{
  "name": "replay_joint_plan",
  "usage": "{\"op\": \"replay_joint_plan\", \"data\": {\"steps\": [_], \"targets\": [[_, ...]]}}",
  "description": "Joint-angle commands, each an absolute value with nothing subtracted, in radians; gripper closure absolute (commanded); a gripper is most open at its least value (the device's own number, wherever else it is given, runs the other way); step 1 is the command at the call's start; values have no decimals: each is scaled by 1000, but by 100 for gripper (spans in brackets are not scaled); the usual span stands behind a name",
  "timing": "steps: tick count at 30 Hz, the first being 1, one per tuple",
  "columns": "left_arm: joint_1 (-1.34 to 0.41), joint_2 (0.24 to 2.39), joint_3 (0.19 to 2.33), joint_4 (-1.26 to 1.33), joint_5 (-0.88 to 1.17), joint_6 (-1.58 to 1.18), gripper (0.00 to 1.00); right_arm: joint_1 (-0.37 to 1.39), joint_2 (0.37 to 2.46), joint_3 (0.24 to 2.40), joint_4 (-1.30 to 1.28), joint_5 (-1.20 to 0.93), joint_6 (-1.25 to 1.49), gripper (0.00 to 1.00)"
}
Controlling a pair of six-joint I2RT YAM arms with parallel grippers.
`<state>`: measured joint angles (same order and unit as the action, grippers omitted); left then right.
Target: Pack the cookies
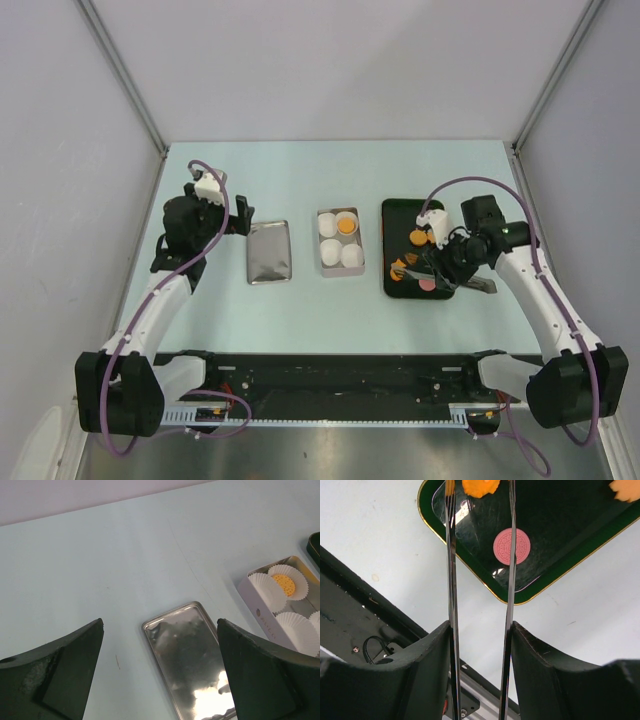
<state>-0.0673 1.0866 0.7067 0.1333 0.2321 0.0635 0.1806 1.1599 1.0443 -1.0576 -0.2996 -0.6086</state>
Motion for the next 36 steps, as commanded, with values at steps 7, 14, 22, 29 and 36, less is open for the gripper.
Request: {"op": "replay_joint_plan", "data": {"steps": [7, 14, 22, 29, 36], "targets": [[-77, 1085, 701, 169, 241, 91, 0, 209, 1184, 1017, -1028, -296, -609, 47], [-75, 1083, 699, 169, 239, 91, 0, 222, 1244, 1017, -994, -261, -580, 46], [-75, 1077, 698, 170, 239, 89, 0, 218, 1289, 1017, -956, -247, -561, 46], [-77, 1075, 693, 170, 236, 92, 0, 222, 1313, 1017, -946, -267, -552, 45], [-77, 1074, 695, 170, 236, 91, 0, 236, 1324, 1017, -942, -256, -542, 45]]}}
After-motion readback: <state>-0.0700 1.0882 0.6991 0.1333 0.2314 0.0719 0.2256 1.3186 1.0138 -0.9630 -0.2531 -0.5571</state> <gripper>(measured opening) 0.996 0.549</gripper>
